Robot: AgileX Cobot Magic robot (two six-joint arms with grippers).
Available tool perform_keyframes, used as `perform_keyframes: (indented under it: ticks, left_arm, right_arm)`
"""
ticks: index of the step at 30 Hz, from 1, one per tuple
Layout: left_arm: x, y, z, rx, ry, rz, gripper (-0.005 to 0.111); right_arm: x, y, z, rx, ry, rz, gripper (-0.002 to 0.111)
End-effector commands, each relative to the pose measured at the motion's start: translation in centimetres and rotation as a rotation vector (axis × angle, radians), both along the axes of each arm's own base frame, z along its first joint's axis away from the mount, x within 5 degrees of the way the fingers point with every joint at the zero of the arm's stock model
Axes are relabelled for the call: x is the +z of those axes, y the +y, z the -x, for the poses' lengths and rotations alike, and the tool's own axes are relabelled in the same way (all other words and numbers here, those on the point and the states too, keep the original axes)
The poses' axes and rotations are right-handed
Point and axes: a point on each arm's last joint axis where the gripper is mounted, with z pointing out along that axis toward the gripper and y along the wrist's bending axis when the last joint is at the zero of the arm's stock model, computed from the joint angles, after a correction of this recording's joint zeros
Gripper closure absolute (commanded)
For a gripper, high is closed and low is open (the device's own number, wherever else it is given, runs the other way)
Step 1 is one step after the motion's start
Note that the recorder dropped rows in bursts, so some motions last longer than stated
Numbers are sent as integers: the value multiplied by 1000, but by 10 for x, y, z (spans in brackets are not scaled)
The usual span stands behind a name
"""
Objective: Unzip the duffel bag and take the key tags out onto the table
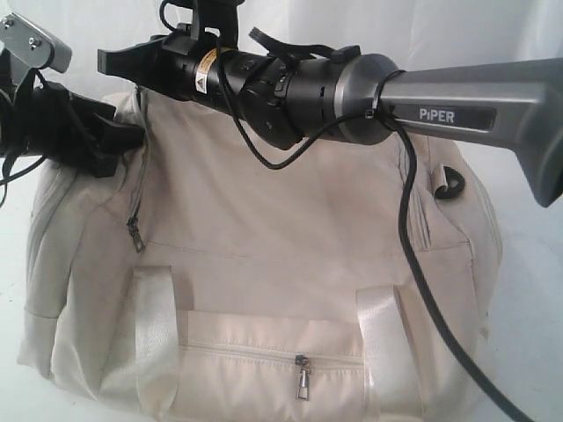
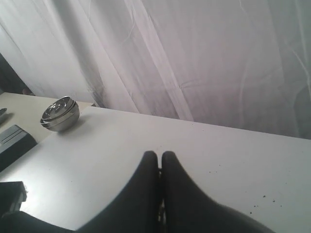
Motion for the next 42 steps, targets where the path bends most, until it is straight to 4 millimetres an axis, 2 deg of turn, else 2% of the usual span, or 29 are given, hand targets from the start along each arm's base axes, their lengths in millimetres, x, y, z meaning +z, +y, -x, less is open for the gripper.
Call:
perform_keyframes:
  ticks: [1,13,16,22,26,35,38,42]
  left_arm:
    - [-6,1,0,0,-1,-77,105]
    - [-5,-1,2,-31,-5,-65,103]
    - [0,1,3,-22,-25,-72,90]
    - [19,23,8,63,-56,-40,41]
    - [28,34,15,96,-41,-24,33]
    - [51,32,36,84,1,119,34]
    - [52,32,37,89,17,145,54]
    - [52,32,37,93,16,144,94]
  right_arm:
    - [14,-10,-9,-17,-49,-34,108]
    - [15,-14,-14,-30,-48,-35,108]
    - [16,-14,-13,-30,-50,-36,108]
    - [14,-15,-14,-36,-37,-19,108]
    - [12,-15,-14,-42,-25,-4,108]
    - [13,-16,-14,-42,-26,-5,108]
    - [17,-17,-13,-42,-32,-10,108]
    - [26,-19,-11,-43,-43,-23,108]
